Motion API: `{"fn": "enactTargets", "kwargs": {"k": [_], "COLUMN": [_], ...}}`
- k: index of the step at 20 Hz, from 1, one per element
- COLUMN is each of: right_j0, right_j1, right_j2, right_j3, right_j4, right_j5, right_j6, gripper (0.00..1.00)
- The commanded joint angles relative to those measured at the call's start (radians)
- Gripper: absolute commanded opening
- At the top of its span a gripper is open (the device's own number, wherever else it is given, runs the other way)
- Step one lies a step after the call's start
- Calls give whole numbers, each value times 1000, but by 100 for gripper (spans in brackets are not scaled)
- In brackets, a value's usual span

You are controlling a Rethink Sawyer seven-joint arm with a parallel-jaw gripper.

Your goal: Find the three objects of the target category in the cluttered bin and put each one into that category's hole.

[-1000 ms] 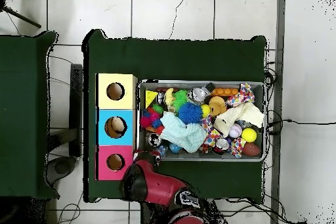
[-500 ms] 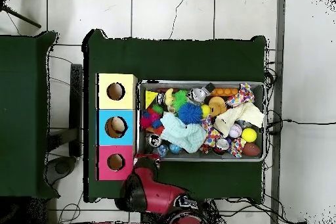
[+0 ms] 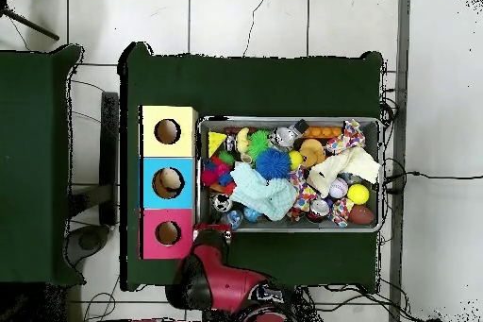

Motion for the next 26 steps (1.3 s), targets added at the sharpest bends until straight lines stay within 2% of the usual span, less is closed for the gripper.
{"fn": "enactTargets", "kwargs": {"k": [1,5,8,15,26], "right_j0": [21,27,38,106,224], "right_j1": [133,95,40,-149,-331], "right_j2": [5,-17,-36,-95,-151], "right_j3": [159,165,179,207,116], "right_j4": [-100,-94,-80,-31,-80], "right_j5": [98,140,212,442,704], "right_j6": [178,152,121,45,69], "gripper": [0,0,0,0,0]}}
